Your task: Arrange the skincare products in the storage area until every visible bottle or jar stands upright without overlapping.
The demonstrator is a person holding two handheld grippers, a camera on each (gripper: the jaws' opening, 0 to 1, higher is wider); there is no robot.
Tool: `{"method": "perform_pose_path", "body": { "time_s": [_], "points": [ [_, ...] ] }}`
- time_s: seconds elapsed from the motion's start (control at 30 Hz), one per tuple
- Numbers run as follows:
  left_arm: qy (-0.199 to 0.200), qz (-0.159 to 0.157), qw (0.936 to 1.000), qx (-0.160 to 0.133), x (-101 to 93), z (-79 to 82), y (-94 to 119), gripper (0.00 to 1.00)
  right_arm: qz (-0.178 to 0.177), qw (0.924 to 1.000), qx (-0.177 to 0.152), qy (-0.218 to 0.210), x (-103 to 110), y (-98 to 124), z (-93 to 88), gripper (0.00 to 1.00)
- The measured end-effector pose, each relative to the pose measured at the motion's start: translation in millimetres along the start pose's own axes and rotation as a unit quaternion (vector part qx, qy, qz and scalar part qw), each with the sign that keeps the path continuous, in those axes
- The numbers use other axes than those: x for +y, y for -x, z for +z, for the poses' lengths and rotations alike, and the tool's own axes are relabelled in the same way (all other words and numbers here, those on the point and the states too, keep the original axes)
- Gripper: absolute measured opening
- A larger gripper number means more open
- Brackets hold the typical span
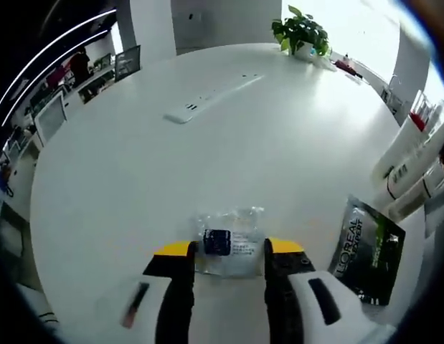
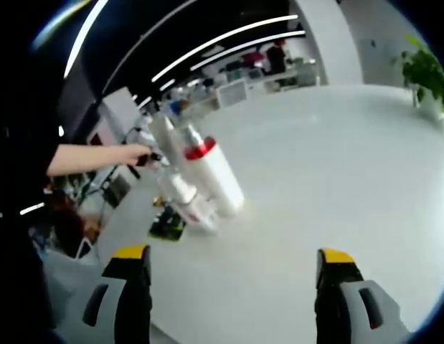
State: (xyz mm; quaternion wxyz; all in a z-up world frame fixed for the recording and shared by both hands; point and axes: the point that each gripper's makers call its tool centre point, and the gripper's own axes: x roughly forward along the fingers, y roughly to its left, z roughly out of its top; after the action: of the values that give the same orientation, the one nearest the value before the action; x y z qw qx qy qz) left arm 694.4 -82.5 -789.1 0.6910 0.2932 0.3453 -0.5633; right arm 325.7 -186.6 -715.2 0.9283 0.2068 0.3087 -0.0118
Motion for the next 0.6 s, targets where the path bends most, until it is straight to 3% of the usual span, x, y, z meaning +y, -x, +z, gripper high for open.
{"method": "perform_pose_path", "body": {
  "time_s": [0.03,0.07,0.1,0.27,0.4,0.6],
  "points": [
    [-0.002,-0.012,0.9999,0.005,-7.0,-3.5,0.0,0.05,0.000,1.0000,0.001,0.000,0.2,-0.3,-0.3,0.98],
    [0.005,0.008,0.9998,-0.016,-5.4,4.1,-4.3,0.05,0.001,1.0000,0.002,0.001,0.2,-0.7,-0.6,0.98],
    [-0.010,0.009,0.9998,-0.013,-5.7,3.9,-5.3,0.05,0.000,1.0000,0.002,0.002,0.2,-0.9,-0.4,0.98],
    [0.002,0.005,1.0000,-0.007,-3.8,8.0,-9.7,0.04,-0.001,1.0000,0.000,0.002,-1.1,-0.5,1.5,0.98],
    [0.054,0.004,0.9985,-0.007,-2.9,3.2,-6.8,0.04,-0.001,1.0000,-0.005,0.002,-1.4,1.7,4.3,0.98],
    [0.046,-0.005,0.9989,0.006,-9.3,-2.5,0.0,0.03,0.004,1.0000,-0.005,0.007,2.8,1.8,7.5,0.98]
  ]
}}
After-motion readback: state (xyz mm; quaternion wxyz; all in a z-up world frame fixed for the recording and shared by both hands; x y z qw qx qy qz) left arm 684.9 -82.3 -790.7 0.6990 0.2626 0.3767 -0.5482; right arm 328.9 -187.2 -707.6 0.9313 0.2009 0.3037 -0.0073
